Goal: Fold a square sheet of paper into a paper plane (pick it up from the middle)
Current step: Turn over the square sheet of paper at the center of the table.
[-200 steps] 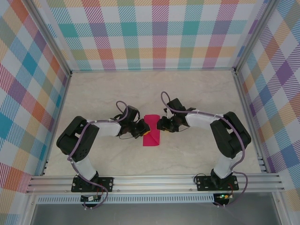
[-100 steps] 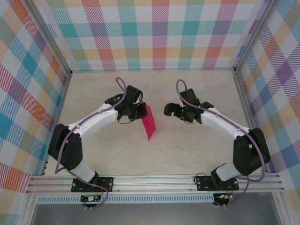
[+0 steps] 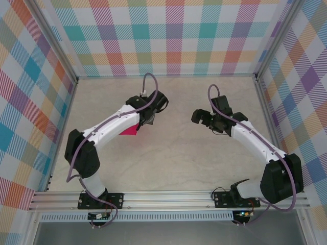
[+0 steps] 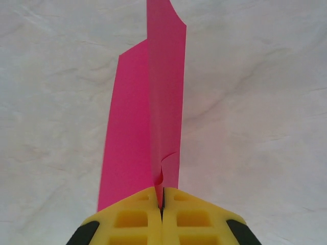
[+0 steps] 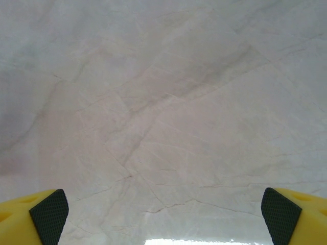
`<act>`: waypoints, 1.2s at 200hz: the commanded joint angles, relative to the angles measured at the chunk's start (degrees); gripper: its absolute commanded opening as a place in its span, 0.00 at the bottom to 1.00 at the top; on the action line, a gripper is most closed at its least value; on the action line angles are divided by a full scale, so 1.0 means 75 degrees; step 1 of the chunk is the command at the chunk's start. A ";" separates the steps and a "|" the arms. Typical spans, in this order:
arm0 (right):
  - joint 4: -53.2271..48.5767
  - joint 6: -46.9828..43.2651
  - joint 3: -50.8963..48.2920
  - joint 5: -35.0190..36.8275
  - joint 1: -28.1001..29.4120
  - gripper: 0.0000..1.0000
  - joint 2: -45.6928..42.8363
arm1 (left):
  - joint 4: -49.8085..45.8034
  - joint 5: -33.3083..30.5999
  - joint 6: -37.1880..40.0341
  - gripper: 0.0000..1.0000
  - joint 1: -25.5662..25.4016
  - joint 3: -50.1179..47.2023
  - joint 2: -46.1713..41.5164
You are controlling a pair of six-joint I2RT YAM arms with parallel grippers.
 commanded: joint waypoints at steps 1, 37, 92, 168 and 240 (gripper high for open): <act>-0.0584 0.0321 -0.0217 0.0228 -0.0171 1.00 -0.0206 | -0.0186 -0.1383 0.0195 0.05 -0.0310 0.0108 0.0779; -0.0555 0.0614 -0.0546 0.0336 -0.0547 1.00 -0.0311 | 0.0024 -0.1565 -0.0107 0.04 -0.0844 0.0663 0.2276; -0.0820 0.0771 -0.0544 0.0513 -0.0843 1.00 -0.0142 | 0.0541 -0.0426 -0.0689 0.05 -0.1113 0.1248 0.3422; -0.1002 0.0843 -0.0194 0.0648 -0.1021 1.00 0.0040 | 0.1691 0.2220 -0.1086 0.32 -0.1156 0.0662 0.3336; -0.0985 0.0753 -0.0296 0.0302 -0.1033 1.00 0.0072 | 0.2333 0.3643 -0.1367 0.36 -0.0919 0.0377 0.3312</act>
